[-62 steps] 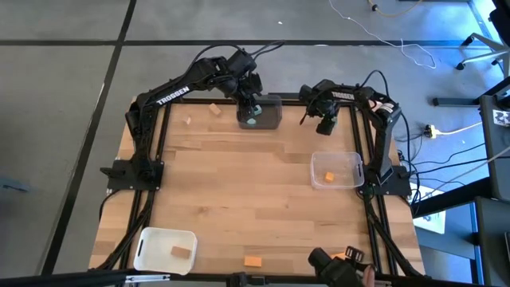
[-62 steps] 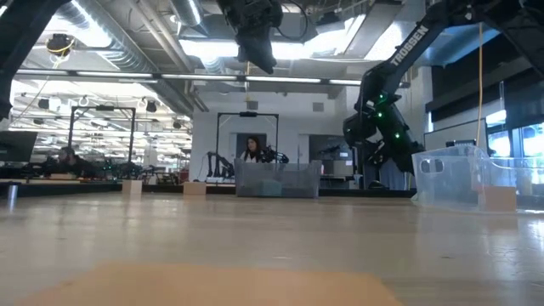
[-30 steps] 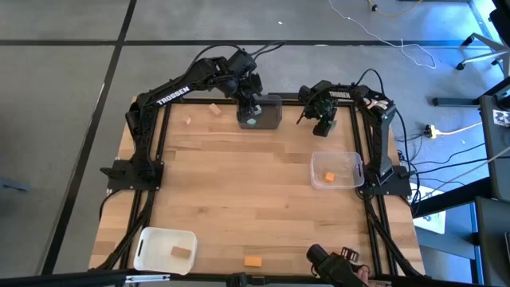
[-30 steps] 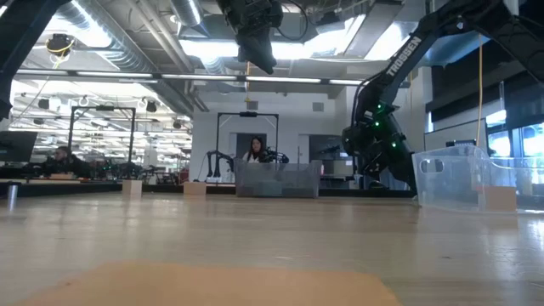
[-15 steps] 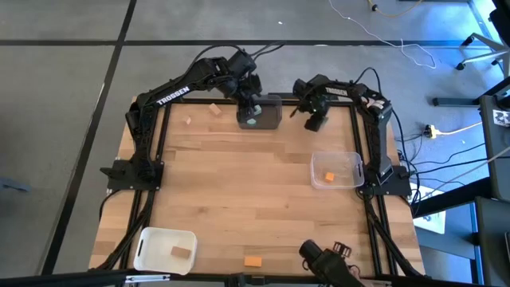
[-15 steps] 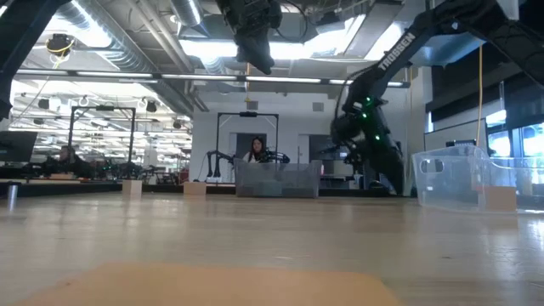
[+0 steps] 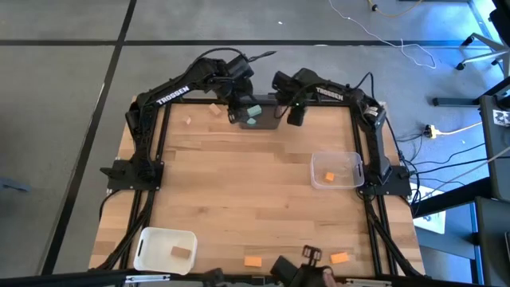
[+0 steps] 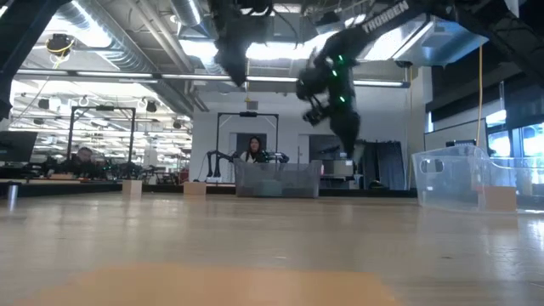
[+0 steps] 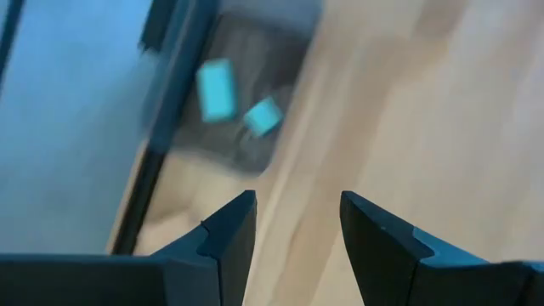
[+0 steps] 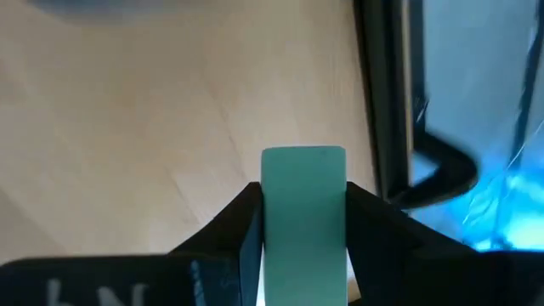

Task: Sort & place blocks by color
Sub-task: Put the blue block into the black bin, then put the left brown block into the white bin

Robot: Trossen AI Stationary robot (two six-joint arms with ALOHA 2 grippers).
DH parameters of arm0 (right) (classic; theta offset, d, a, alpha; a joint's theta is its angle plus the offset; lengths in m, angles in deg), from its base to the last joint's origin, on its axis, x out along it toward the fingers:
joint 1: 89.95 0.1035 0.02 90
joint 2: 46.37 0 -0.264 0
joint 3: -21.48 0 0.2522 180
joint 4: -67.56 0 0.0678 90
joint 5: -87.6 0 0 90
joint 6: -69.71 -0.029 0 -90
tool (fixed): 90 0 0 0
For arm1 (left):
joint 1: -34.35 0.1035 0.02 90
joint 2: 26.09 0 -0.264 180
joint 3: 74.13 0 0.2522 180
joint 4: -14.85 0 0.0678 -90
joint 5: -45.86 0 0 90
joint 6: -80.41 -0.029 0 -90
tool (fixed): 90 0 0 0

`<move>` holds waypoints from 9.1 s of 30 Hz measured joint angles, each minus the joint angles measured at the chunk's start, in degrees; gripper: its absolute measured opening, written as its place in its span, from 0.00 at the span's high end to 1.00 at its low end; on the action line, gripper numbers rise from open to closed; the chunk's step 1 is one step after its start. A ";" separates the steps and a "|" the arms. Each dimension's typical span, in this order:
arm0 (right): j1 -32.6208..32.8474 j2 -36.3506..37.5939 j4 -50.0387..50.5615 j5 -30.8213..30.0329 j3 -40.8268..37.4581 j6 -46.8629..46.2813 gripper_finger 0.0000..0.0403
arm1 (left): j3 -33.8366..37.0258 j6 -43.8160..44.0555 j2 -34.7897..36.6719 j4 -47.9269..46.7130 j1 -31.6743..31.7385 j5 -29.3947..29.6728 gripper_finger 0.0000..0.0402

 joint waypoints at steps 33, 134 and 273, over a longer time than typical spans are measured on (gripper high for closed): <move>4.34 -8.70 -15.31 11.31 7.11 6.13 0.43 | 0.02 11.07 11.72 -10.21 6.20 16.09 0.59; 4.62 7.32 10.82 35.77 27.48 5.76 0.44 | 46.58 36.13 1.16 15.47 35.27 -0.27 0.59; 4.63 7.30 9.34 35.76 27.46 2.83 0.44 | 42.53 121.62 2.89 18.69 -89.22 -15.67 0.63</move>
